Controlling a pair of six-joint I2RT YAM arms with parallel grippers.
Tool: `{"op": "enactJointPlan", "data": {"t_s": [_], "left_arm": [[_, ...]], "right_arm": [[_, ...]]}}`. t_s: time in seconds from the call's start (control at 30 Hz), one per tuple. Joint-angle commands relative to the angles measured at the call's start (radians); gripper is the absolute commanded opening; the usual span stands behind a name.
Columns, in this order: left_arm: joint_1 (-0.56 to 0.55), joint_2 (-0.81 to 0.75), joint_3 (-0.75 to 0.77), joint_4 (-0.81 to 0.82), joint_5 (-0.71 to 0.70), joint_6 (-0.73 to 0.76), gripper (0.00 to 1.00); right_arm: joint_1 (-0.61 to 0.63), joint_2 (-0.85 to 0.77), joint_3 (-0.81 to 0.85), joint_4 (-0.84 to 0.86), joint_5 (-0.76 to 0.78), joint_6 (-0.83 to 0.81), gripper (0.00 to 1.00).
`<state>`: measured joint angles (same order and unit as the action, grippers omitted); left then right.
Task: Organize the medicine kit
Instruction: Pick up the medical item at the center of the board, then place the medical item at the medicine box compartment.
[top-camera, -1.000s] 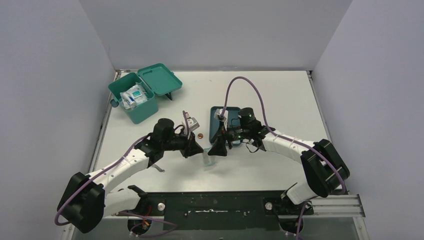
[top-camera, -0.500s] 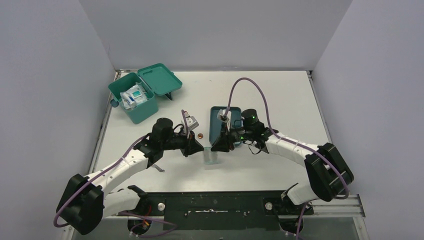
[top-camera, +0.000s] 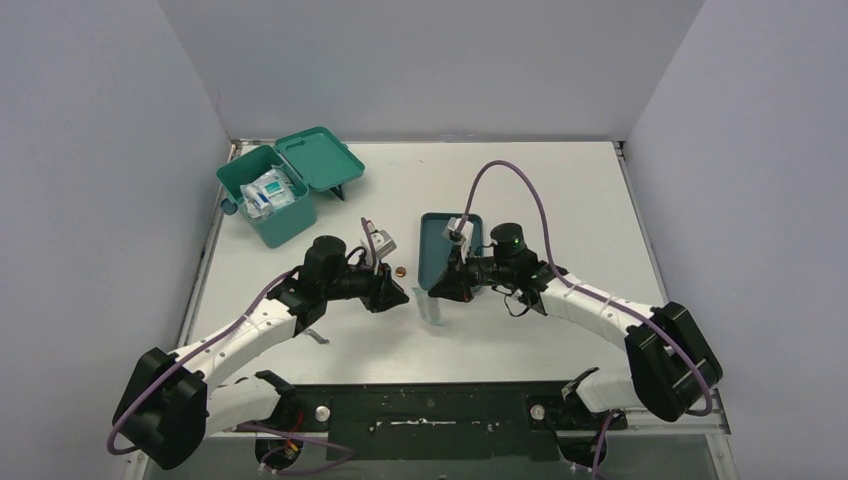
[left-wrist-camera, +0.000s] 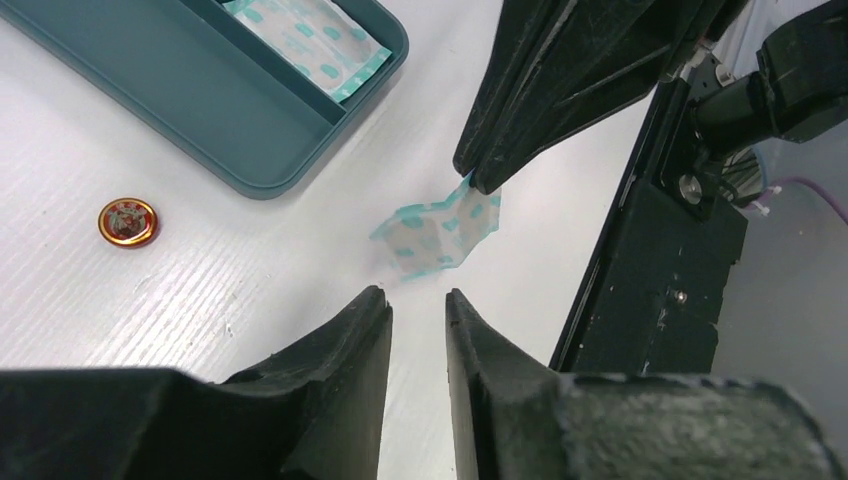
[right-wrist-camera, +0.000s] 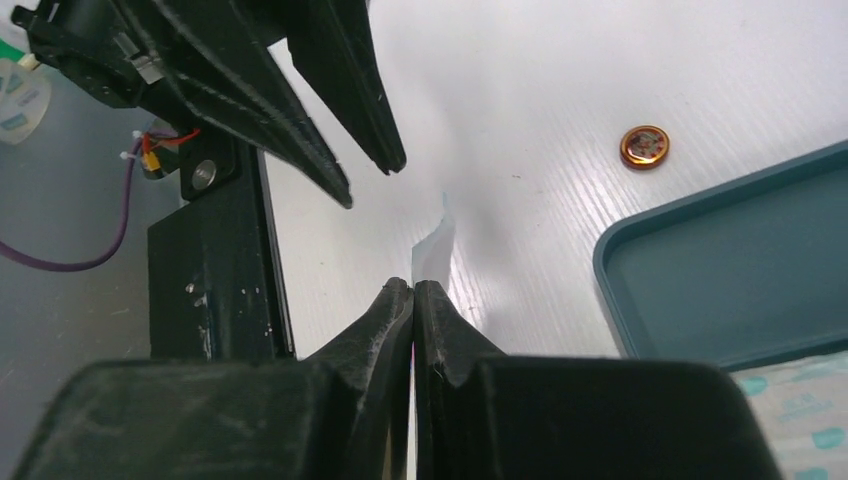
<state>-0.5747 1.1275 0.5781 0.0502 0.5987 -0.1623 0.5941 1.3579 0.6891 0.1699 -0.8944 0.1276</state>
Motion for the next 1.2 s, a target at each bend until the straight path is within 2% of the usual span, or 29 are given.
{"op": "enactJointPlan", "data": {"t_s": [0.0,0.2,0.23,0.27,0.3,0.57,0.73,0.87,1.0,1.17], "left_arm": [[-0.004,-0.03,0.031,0.024,-0.037,-0.019,0.35],[-0.003,-0.099,0.061,-0.029,-0.119,0.012,0.68],[-0.002,-0.107,0.071,-0.045,-0.133,0.023,0.79],[-0.002,-0.114,0.082,-0.075,-0.146,0.035,0.95],[-0.002,-0.12,0.091,-0.095,-0.16,0.043,0.97],[-0.001,-0.146,0.104,-0.175,-0.287,0.096,0.97],[0.005,-0.164,0.069,-0.142,-0.289,0.092,0.97],[0.013,-0.2,0.052,-0.119,-0.433,-0.003,0.97],[0.021,-0.201,0.095,-0.219,-0.516,-0.017,0.97],[0.021,-0.187,0.126,-0.289,-0.527,0.005,0.97]], "right_arm": [[-0.008,-0.069,0.024,-0.051,0.107,-0.048,0.0],[-0.01,-0.094,0.067,-0.165,0.232,-0.059,0.0],[-0.01,-0.094,0.079,-0.2,0.253,-0.059,0.0],[-0.012,-0.093,0.09,-0.22,0.272,-0.06,0.0],[-0.015,-0.089,0.102,-0.237,0.29,-0.063,0.0],[-0.066,-0.018,0.243,-0.404,0.364,-0.097,0.0],[-0.125,0.039,0.296,-0.458,0.341,-0.11,0.0],[-0.164,0.105,0.306,-0.472,0.339,-0.114,0.0],[-0.181,0.149,0.303,-0.461,0.363,-0.117,0.0],[-0.193,0.193,0.31,-0.44,0.412,-0.116,0.0]]}}
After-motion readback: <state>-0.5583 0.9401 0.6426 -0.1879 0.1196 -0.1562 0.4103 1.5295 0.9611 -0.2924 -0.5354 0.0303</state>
